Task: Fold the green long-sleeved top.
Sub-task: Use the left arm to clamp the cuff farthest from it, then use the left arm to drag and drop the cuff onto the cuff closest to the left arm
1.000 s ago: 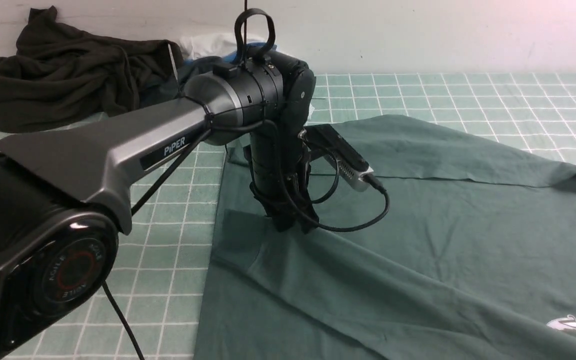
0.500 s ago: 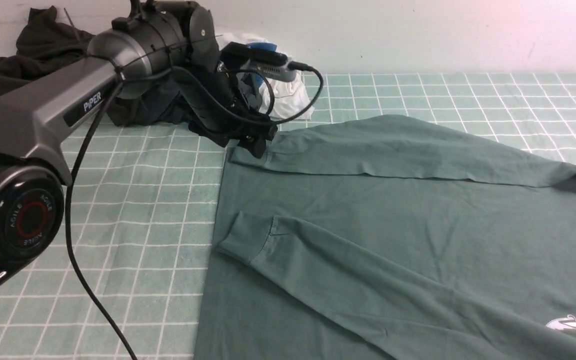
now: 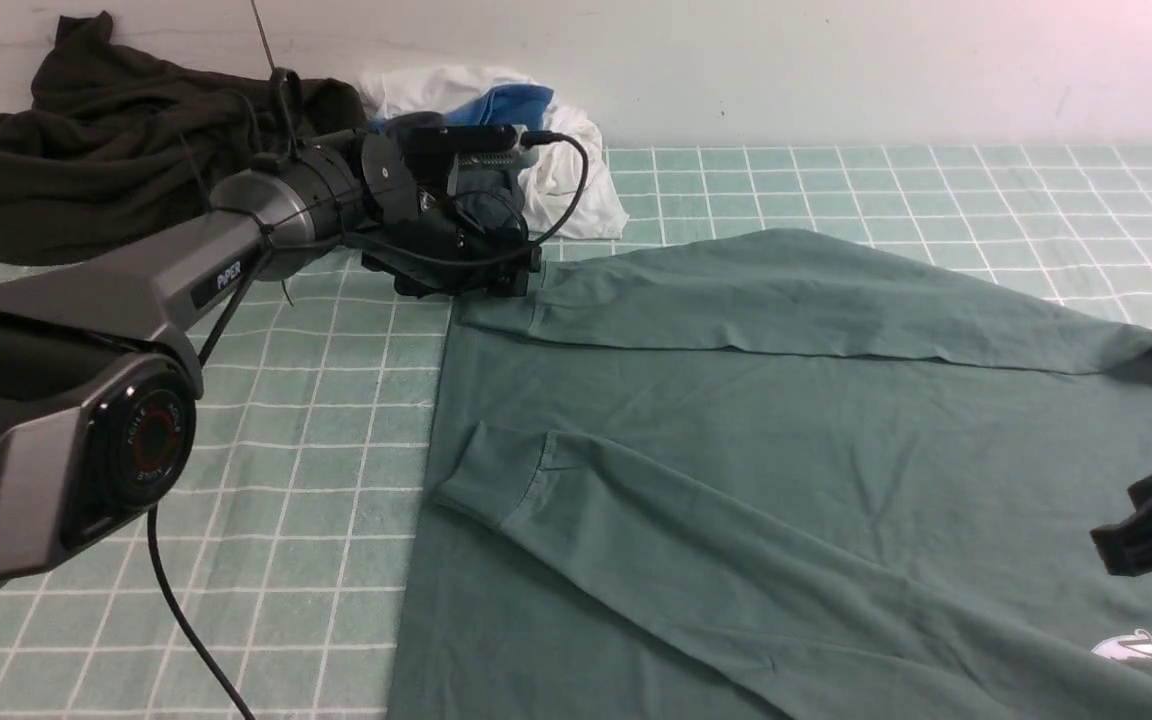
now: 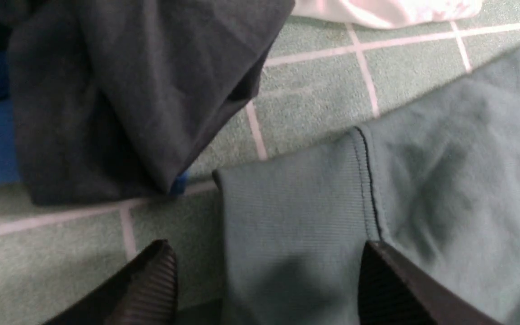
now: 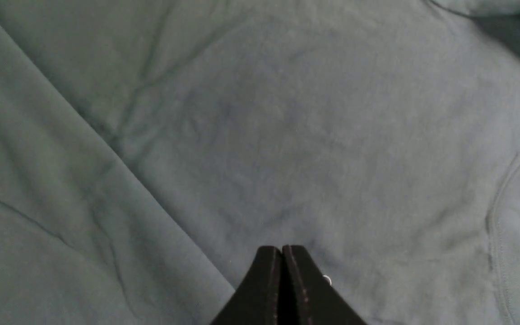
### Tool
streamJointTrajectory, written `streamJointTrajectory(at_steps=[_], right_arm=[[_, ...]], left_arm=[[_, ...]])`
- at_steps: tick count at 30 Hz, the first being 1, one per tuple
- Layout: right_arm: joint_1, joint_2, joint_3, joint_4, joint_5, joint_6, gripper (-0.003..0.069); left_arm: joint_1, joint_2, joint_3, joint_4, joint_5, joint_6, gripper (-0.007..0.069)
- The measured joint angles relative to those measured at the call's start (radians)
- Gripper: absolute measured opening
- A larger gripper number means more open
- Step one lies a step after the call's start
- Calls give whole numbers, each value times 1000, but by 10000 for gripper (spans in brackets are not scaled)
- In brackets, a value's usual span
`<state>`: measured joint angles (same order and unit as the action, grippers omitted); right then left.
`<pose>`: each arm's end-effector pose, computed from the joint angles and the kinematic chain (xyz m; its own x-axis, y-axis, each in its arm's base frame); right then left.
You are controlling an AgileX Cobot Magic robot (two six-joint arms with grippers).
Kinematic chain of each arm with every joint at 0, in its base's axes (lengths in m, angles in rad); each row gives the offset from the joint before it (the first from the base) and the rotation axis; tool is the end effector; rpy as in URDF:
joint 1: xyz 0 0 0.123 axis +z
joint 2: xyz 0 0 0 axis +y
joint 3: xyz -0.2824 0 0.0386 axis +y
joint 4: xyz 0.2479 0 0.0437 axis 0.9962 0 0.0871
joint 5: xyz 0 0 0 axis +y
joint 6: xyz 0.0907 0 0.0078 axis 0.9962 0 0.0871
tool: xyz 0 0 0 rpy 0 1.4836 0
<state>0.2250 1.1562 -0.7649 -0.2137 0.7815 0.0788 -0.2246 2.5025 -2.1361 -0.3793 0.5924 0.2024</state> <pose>0.2079 0.0336 0.2637 -0.8435 -0.2681 -0.4655 -0.2142 0.9625 -0.1662 0.5381 -0.1423 0.1462 -0.7608 0.0567 -0.6465 0.2658 0.9360 -0.2307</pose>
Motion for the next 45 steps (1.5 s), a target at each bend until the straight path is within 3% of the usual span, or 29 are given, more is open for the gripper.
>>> streamJointTrajectory(at_steps=[4, 9, 12, 21, 24, 35, 39, 42, 43, 44, 45], right_arm=[[0, 18, 0, 0, -7, 4, -8], [0, 19, -19, -1, -6, 9, -6], [0, 19, -47, -1, 1, 11, -6], [0, 19, -171, 49, 72, 12, -4], [0, 8, -181, 80, 96, 9, -2], [3, -119, -181, 129, 154, 3, -2], [57, -159, -181, 131, 202, 3, -2], [126, -172, -181, 132, 255, -8, -2], [126, -174, -181, 132, 260, -9, -2], [177, -182, -181, 137, 308, -21, -2], [204, -186, -181, 142, 342, -32, -1]], left_arm=[[0, 16, -32, -22, 12, 35, 375], [0, 19, -107, -22, 113, 113, 55], [0, 5, -156, -26, 213, 143, 16], [-6, -238, -187, -132, 597, 177, 17], [-19, -362, -135, -128, 623, 178, 20], [-63, -833, 643, -35, 631, 162, 75], [-132, -878, 968, -27, 564, 226, 218], [-156, -879, 1061, -5, 525, 236, 347], [-158, -879, 1064, -3, 525, 236, 347], [-177, -881, 1079, 22, 527, 238, 430], [-191, -886, 1080, 40, 533, 239, 456]])
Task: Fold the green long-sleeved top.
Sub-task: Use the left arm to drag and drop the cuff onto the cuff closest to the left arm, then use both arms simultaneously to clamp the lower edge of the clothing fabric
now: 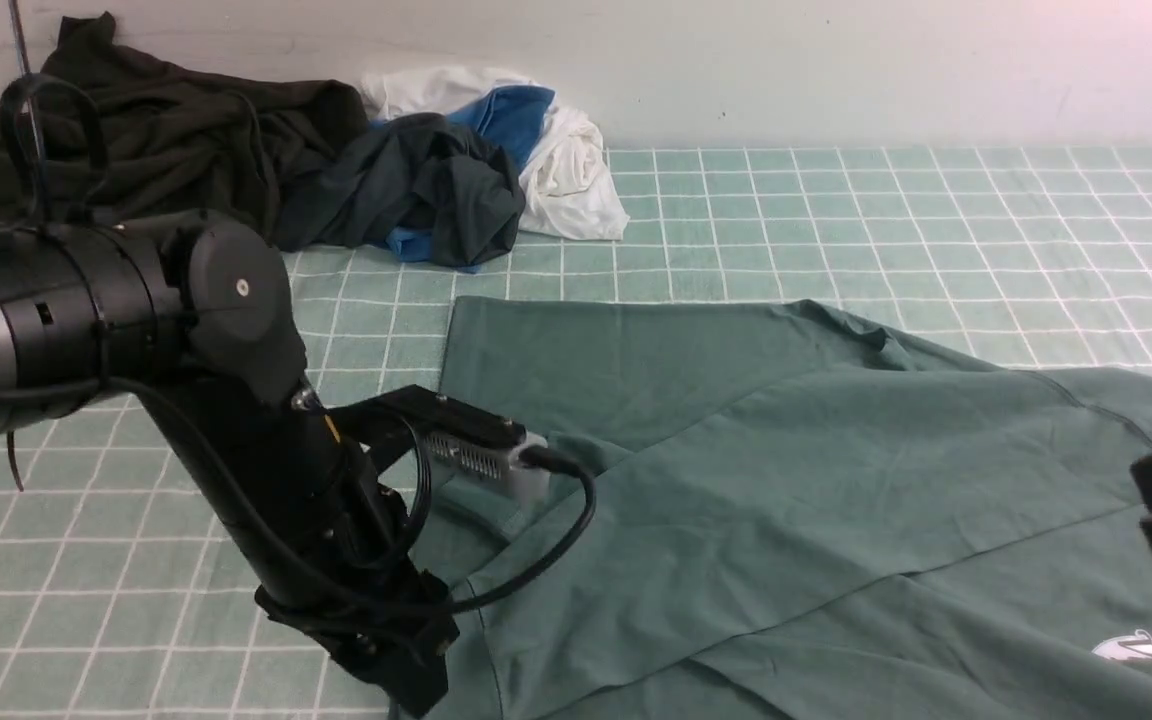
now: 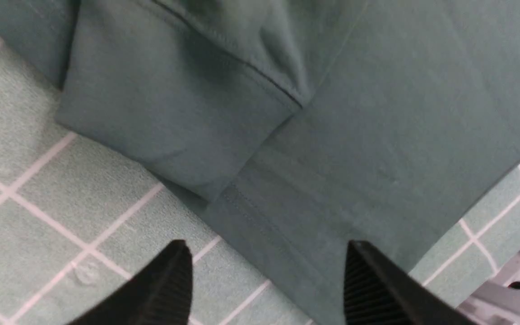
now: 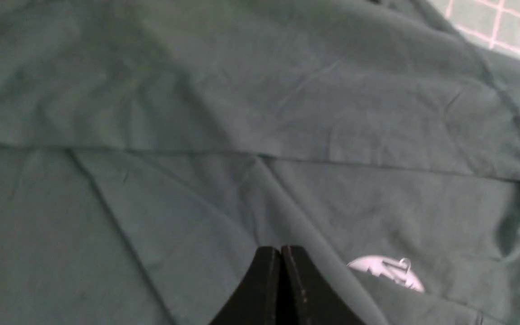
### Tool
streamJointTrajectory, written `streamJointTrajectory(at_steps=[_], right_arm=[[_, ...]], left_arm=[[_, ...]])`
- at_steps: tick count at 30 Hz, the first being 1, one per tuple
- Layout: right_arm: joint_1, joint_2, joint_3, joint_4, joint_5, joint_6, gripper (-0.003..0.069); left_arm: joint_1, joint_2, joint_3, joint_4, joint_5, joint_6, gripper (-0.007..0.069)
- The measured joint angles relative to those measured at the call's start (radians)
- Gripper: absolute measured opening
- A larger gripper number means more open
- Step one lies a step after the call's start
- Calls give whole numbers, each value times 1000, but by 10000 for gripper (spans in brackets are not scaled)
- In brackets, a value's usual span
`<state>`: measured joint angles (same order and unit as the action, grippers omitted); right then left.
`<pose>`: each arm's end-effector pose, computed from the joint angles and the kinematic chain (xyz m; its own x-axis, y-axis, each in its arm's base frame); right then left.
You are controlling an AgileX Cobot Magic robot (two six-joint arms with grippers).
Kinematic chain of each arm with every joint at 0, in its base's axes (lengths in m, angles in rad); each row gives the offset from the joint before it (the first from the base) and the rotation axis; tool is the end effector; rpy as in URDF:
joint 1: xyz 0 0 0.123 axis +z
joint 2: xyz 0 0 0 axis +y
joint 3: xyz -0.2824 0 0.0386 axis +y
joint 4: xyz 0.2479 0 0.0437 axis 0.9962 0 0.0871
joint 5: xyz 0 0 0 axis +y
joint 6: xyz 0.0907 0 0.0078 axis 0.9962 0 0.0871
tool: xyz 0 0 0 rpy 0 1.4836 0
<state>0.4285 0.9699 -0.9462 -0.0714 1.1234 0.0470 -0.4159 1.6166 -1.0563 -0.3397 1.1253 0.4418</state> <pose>0.1529 0.0634 0.3363 -0.7991 -0.3474 -0.4907 -0.3732 0.9265 -0.0482 0.2489 -0.1399 0.2218 -0.7663 0.6373 -0.0821 0.6302 0.7205 -0.2893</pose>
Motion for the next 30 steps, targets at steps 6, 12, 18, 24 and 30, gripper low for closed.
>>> streamJointTrajectory(at_steps=[6, 12, 18, 24, 30], right_arm=[[115, -36, -1, 35, 124, -68, -1], [128, -77, -2, 46, 131, -73, 0], [128, -96, -5, 52, 131, -76, 0], [128, -96, -5, 61, 132, -86, 0], [128, -96, -5, 71, 133, -95, 0]], left_arm=[[-283, -31, 61, 155, 20, 1, 514], [-547, -1, 194, 277, -107, 2, 514], [-591, 43, 256, 372, -192, -7, 514], [-591, 57, 253, 433, -207, -74, 477], [-591, 59, 250, 435, -191, -150, 344]])
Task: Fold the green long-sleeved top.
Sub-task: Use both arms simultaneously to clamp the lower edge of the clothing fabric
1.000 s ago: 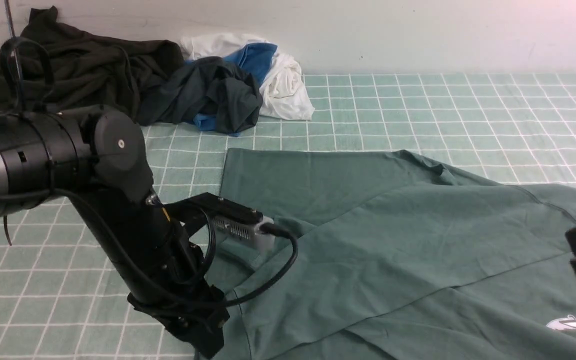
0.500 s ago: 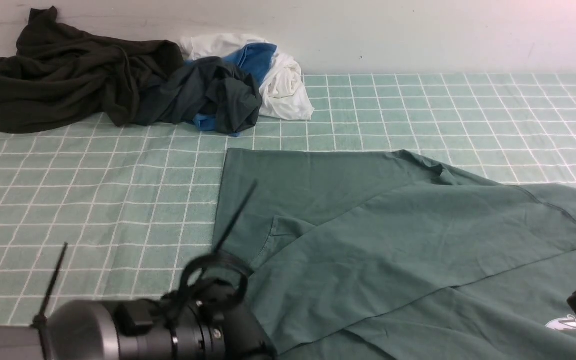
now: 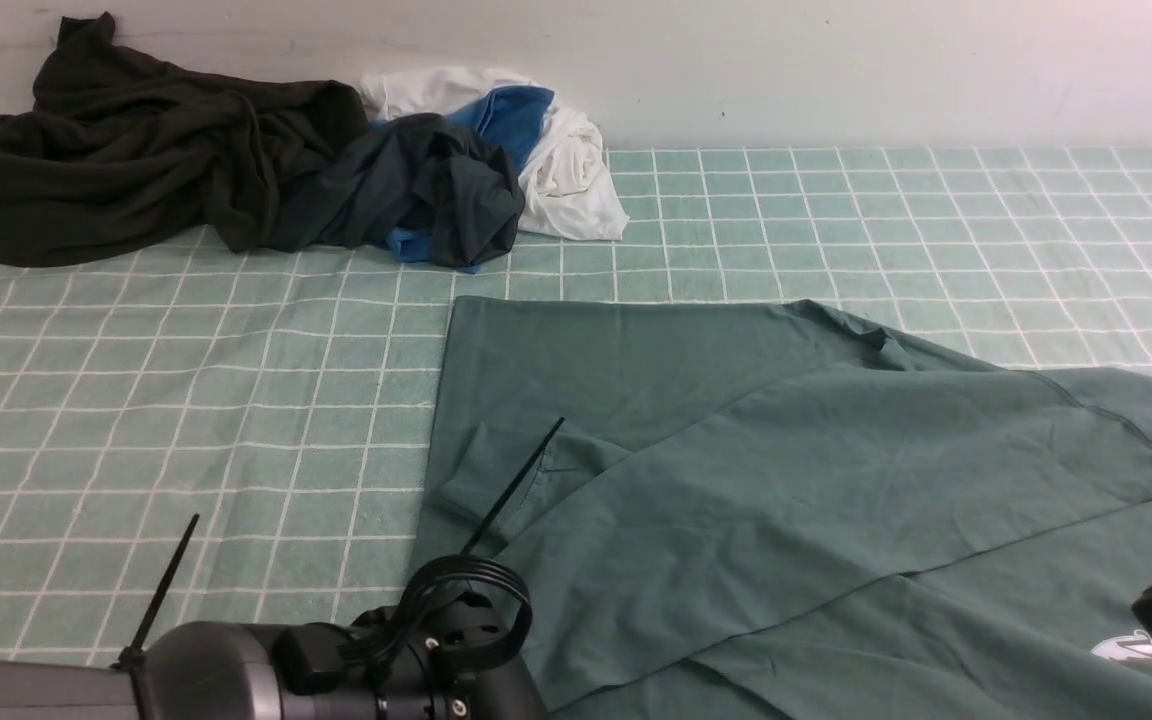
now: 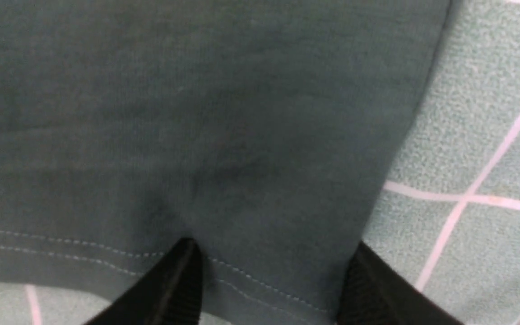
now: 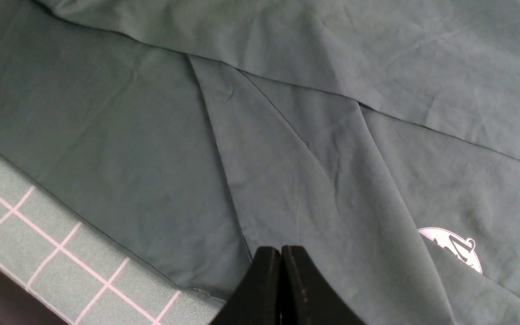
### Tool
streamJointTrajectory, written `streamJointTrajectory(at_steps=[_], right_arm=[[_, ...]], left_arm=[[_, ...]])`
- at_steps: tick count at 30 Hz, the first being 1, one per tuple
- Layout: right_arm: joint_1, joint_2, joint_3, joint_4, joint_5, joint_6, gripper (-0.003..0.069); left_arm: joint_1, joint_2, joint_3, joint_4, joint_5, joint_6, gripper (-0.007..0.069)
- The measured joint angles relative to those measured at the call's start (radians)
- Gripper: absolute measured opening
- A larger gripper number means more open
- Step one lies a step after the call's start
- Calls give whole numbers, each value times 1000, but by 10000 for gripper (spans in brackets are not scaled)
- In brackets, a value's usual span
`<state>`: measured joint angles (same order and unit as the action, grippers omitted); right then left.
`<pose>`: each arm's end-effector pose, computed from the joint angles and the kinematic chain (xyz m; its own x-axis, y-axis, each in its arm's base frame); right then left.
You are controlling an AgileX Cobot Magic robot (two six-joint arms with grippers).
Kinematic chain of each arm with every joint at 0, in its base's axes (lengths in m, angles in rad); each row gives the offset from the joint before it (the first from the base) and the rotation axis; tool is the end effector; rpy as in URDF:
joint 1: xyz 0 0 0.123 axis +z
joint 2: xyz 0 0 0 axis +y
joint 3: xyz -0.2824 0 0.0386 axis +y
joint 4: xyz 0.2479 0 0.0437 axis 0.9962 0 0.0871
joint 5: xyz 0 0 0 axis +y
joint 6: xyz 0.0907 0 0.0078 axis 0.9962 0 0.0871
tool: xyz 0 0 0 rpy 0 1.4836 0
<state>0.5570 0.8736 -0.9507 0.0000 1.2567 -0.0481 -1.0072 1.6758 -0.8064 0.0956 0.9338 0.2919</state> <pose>0.1136 0.0708 0.3461 -0.7273 -0.5096 -0.4598 -0.5643 0.8253 -0.0221 0.1385 -0.2061 0.1488 -0.2068 0.9652 0.1599 0.9783 0.2059 0.0227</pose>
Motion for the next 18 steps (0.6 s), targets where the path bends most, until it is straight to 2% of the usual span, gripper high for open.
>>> streamJointTrajectory(at_steps=[1, 4, 6, 7, 11, 18], right_arm=[[0, 0, 0, 0, 0, 0, 0], [0, 0, 0, 0, 0, 0, 0], [0, 0, 0, 0, 0, 0, 0], [0, 0, 0, 0, 0, -2, 0], [0, 0, 0, 0, 0, -4, 0], [0, 0, 0, 0, 0, -7, 0]], left_arm=[[0, 0, 0, 0, 1, -2, 334], [0, 1, 0, 2, 9, -35, 236], [0, 1, -1, 3, 12, -41, 210], [0, 2, -1, 8, 15, -51, 166], [0, 0, -1, 17, 15, -67, 93], [2, -44, 1, 19, 15, -76, 32]])
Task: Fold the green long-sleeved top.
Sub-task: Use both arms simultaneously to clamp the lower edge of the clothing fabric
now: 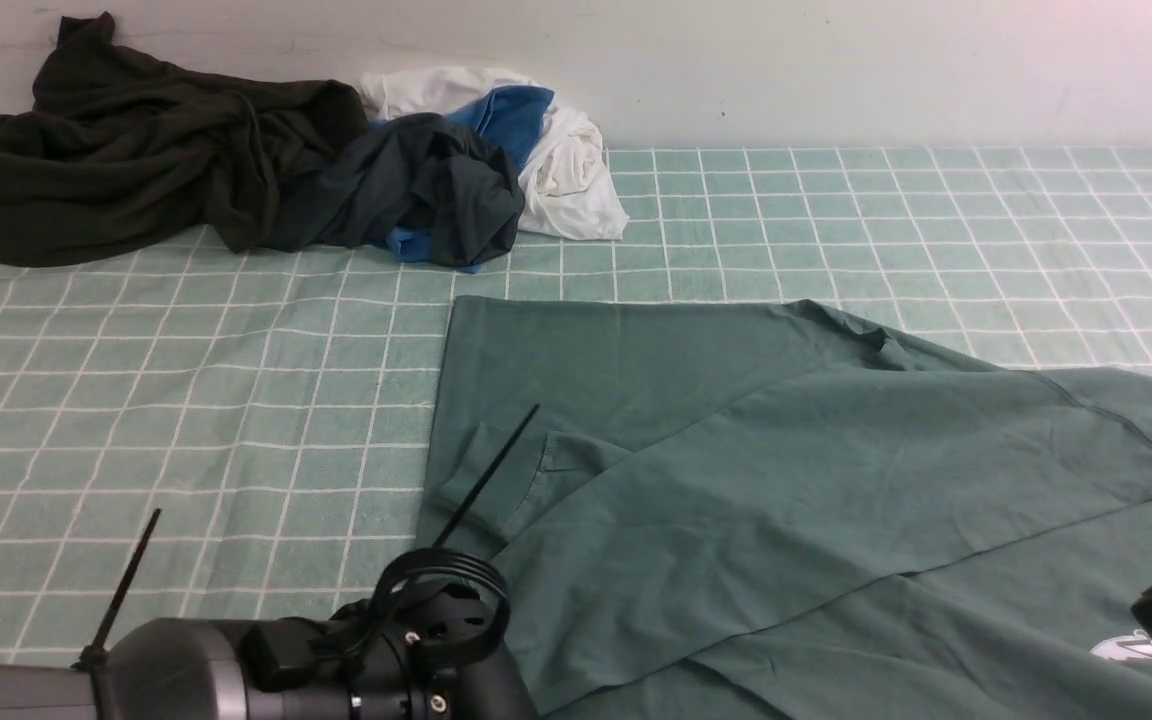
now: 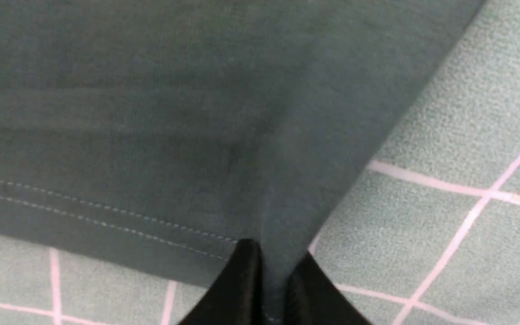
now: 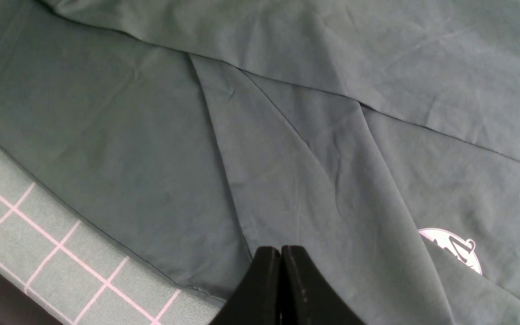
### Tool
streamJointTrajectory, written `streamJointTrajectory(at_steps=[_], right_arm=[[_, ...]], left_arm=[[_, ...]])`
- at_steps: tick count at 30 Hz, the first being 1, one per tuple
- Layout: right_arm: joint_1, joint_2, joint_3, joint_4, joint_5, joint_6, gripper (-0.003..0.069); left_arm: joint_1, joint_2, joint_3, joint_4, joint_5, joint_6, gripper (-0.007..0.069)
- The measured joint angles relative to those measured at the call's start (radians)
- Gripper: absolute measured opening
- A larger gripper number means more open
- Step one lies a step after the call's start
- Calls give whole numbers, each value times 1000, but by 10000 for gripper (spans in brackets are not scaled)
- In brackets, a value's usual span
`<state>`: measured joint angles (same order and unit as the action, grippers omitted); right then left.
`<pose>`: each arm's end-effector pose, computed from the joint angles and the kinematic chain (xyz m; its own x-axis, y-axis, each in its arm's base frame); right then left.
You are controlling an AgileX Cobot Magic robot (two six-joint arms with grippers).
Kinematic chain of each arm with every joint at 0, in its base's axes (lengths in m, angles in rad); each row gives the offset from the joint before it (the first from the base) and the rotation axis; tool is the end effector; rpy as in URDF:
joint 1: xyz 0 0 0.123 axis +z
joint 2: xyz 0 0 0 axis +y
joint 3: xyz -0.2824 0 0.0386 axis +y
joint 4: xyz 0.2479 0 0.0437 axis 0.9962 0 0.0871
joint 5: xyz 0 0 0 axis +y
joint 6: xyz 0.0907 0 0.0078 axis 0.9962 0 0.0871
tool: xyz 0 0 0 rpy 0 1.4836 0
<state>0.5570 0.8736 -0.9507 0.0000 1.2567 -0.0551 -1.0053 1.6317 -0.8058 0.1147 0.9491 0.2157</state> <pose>0.1136 0.0708 0.3461 -0.7233 -0.5153 -0.4597 -0.5693 0.8217 -0.0254 0.1387 -0.2027 0.1599 -0.2752 0.9519 0.1349 0.9612 0.2698 0.0571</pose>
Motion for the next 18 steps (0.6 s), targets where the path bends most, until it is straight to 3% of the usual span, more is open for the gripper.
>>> streamJointTrajectory(at_steps=[6, 11, 17, 18], right_arm=[[0, 0, 0, 0, 0, -40, 0], [0, 0, 1, 22, 0, -132, 25], [0, 0, 125, 101, -3, -300, 173], [1, 2, 200, 120, -5, -379, 260]], left_arm=[[0, -77, 11, -18, 37, -37, 28], [0, -197, 142, -16, 108, -61, 28], [0, -324, 291, -17, 128, -97, 28], [0, -356, 302, -23, 119, -114, 28]])
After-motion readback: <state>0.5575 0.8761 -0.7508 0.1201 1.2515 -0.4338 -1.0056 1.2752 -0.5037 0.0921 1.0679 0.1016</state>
